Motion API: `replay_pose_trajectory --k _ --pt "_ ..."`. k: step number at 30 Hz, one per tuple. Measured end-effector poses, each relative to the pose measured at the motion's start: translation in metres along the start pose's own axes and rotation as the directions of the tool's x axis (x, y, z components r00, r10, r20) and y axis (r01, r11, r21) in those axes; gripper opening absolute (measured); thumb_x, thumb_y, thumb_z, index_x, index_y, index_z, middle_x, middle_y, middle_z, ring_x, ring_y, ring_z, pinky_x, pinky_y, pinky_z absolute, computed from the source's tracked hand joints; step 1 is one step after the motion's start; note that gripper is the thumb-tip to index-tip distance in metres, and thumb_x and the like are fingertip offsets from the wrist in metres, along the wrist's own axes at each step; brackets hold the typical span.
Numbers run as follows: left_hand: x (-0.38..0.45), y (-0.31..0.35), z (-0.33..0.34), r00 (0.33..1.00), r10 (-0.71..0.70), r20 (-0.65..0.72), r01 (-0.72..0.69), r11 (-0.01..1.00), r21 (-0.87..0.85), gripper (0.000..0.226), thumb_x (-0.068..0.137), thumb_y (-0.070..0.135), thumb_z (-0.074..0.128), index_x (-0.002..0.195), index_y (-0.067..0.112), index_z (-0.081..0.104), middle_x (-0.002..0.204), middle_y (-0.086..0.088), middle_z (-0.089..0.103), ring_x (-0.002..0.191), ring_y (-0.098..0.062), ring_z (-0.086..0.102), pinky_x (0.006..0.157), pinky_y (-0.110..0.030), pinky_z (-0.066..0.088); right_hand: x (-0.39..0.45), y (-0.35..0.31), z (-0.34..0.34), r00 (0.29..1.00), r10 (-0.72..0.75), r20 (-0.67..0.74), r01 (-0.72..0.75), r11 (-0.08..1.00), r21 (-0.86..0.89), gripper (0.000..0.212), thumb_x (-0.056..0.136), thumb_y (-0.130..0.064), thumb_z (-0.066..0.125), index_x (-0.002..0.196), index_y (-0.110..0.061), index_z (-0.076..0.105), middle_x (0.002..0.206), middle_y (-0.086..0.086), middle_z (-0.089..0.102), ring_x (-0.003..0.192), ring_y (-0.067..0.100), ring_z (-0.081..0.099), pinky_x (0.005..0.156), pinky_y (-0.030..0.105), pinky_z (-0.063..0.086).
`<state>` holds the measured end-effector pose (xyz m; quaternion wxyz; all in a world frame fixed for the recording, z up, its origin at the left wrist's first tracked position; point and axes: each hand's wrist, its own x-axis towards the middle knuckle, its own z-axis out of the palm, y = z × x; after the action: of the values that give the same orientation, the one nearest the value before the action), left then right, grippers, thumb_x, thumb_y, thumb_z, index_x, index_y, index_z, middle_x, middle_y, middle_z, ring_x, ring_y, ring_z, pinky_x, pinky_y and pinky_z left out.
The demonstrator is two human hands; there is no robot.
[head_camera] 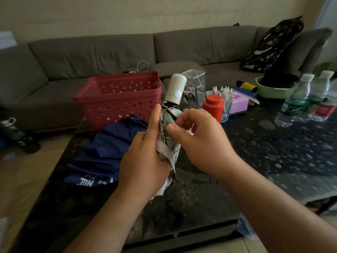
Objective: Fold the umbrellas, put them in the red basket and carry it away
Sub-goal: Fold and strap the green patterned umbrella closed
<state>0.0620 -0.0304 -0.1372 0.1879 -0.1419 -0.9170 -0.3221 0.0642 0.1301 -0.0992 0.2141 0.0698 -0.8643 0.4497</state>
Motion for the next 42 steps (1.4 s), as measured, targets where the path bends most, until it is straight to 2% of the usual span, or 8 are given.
replay_pose_trajectory --k 4,10,16,21,28,34,38,42 --pt "-0.001 0.000 0.000 1.000 0.008 0.004 -0.008 0.999 -0.037 0.117 0.093 0.035 0.076 0.148 0.072 -0.019 0.122 0.004 0.058 0.103 -0.022 0.063 0.081 -0.054 0.058 0.003 0.003 -0.006 0.985 0.112 0.130 -0.132 0.978 0.158 0.025 0.091 -0.043 0.075 0.084 -0.020 0.070 0.068 -0.011 0.064 0.059 0.002 0.054 0.059 0.030 0.051" --pt "0.001 0.001 -0.003 0.995 0.070 0.070 -0.065 0.996 -0.067 0.117 0.091 0.037 0.080 0.151 0.071 -0.015 0.138 0.006 0.058 0.115 -0.019 0.062 0.088 -0.050 0.058 0.010 0.018 -0.018 0.953 0.136 0.269 -0.265 0.805 0.531 0.012 0.094 -0.006 0.071 0.082 -0.005 0.068 0.077 0.004 0.071 0.071 0.011 0.066 0.072 0.027 0.058" --pt "-0.004 -0.003 0.008 0.995 0.059 0.080 -0.055 0.997 -0.046 0.119 0.091 0.025 0.078 0.151 0.071 -0.014 0.122 0.005 0.061 0.104 -0.020 0.063 0.083 -0.051 0.057 0.008 0.024 -0.012 0.978 0.140 0.155 -0.183 0.932 0.313 0.019 0.094 -0.012 0.076 0.077 -0.006 0.067 0.061 -0.009 0.063 0.054 0.001 0.054 0.054 0.018 0.046" --pt "0.002 -0.001 0.005 0.992 0.057 0.109 -0.040 0.988 -0.150 0.119 0.091 0.027 0.079 0.149 0.074 -0.014 0.138 0.004 0.062 0.119 -0.018 0.062 0.093 -0.050 0.057 0.006 0.020 -0.009 0.994 0.078 0.081 -0.109 0.850 0.515 0.021 0.092 -0.012 0.075 0.074 -0.010 0.064 0.083 0.021 0.062 0.073 0.022 0.062 0.068 0.033 0.057" --pt "0.003 -0.005 -0.001 0.989 0.076 0.127 -0.061 0.991 -0.120 0.118 0.092 0.028 0.080 0.147 0.076 -0.013 0.130 0.007 0.062 0.111 -0.017 0.064 0.087 -0.047 0.058 -0.001 0.010 -0.007 0.945 0.225 0.239 -0.328 0.611 0.721 0.024 0.099 -0.001 0.062 0.076 -0.009 0.062 0.074 0.006 0.067 0.063 0.009 0.064 0.059 0.021 0.051" --pt "-0.001 -0.004 0.004 0.993 0.067 0.100 -0.053 0.989 -0.140 0.114 0.094 0.030 0.077 0.151 0.072 -0.013 0.134 0.003 0.063 0.113 -0.017 0.065 0.090 -0.048 0.058 0.003 0.017 -0.002 0.994 0.105 -0.013 -0.100 0.974 0.205 0.014 0.093 -0.025 0.075 0.083 -0.027 0.065 0.090 -0.008 0.056 0.073 -0.004 0.055 0.068 0.012 0.044" --pt "0.002 -0.006 0.006 0.996 0.005 0.089 -0.006 1.000 0.006 0.111 0.098 0.032 0.068 0.143 0.076 -0.023 0.122 0.003 0.059 0.102 -0.025 0.064 0.082 -0.051 0.057 -0.005 0.004 -0.001 0.984 -0.116 -0.138 0.099 0.987 -0.128 0.020 0.085 -0.062 0.066 0.089 -0.042 0.065 0.095 -0.016 0.049 0.100 0.012 0.052 0.086 0.041 0.050" --pt "-0.003 -0.002 0.009 0.997 -0.015 0.074 0.012 0.999 0.043 0.111 0.096 0.030 0.068 0.149 0.071 -0.021 0.106 0.005 0.053 0.093 -0.024 0.062 0.073 -0.046 0.055 -0.006 -0.003 0.007 0.999 0.028 -0.045 -0.038 0.971 -0.237 0.036 0.079 -0.073 0.061 0.080 -0.037 0.067 0.094 -0.016 0.049 0.103 0.018 0.047 0.089 0.045 0.046"
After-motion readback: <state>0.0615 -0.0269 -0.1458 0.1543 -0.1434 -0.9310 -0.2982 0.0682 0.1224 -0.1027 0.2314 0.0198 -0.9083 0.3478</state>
